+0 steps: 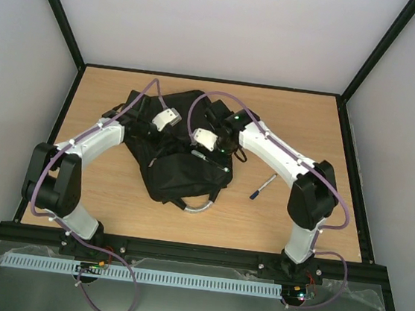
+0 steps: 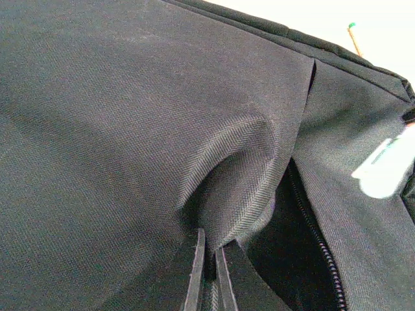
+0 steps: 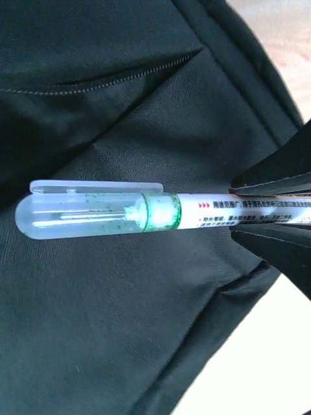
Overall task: Pack the student bag
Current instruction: Place the stationery in the student bag.
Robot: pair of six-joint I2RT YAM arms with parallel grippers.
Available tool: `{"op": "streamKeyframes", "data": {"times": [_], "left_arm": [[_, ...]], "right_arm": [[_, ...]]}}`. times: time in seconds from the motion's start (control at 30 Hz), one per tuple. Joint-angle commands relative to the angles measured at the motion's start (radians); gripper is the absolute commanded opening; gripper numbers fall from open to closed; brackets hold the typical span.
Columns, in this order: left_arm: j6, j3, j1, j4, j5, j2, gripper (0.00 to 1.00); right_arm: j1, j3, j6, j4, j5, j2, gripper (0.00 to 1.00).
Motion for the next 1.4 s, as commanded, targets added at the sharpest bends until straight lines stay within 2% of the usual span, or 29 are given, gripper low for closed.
{"op": "streamKeyframes", "data": {"times": [0.0,0.17,0.23,0.47,0.53,0.57,0.67,0.77,0.87,0.97,1.03,1.1,1.2,1.37], "left_arm": [[-0.014,0.038,0.002,0.037,0.04,-0.051,0.02],[-0.011,0.04,0.003,0.032,0.044,-0.063,0.02],[-0.005,0.045,0.003,0.024,0.046,-0.066,0.03],[0.033,0.055,0.003,-0.016,0.052,-0.06,0.02],[0.041,0.058,0.003,-0.021,0.054,-0.056,0.03],[0.045,0.061,0.003,-0.022,0.054,-0.054,0.03],[0.057,0.075,0.003,-0.03,0.052,-0.046,0.03],[0.071,0.082,0.002,-0.037,0.051,-0.043,0.03],[0.082,0.082,0.004,-0.046,0.053,-0.04,0.02],[0.085,0.081,0.006,-0.051,0.066,-0.038,0.03],[0.085,0.079,0.006,-0.054,0.076,-0.036,0.03],[0.085,0.079,0.006,-0.054,0.082,-0.034,0.03],[0.085,0.084,0.005,-0.055,0.086,-0.029,0.03],[0.083,0.089,0.006,-0.057,0.088,-0.03,0.03]], "right_arm": [[0.005,0.03,0.226,-0.051,-0.03,0.044,0.08],[0.005,0.065,0.356,-0.003,0.056,0.106,0.04],[0.004,0.075,0.462,0.033,0.083,0.114,0.01],[0.004,0.199,0.599,0.065,0.036,0.191,0.01],[0.005,0.201,0.59,0.06,-0.017,0.214,0.07],[0.004,0.195,0.578,0.054,-0.053,0.221,0.15],[0.004,0.189,0.511,0.026,-0.135,0.21,0.31],[-0.006,0.192,0.399,-0.007,-0.167,0.16,0.39],[-0.017,0.157,0.204,-0.008,-0.185,0.075,0.44],[-0.016,-0.044,-0.046,0.157,-0.158,-0.098,0.47],[-0.01,-0.246,-0.203,0.29,-0.118,-0.207,0.51],[-0.001,-0.381,-0.325,0.385,-0.072,-0.273,0.56],[0.011,-0.475,-0.392,0.473,-0.029,-0.292,0.6],[0.015,-0.46,-0.328,0.528,-0.03,-0.234,0.6]]}}
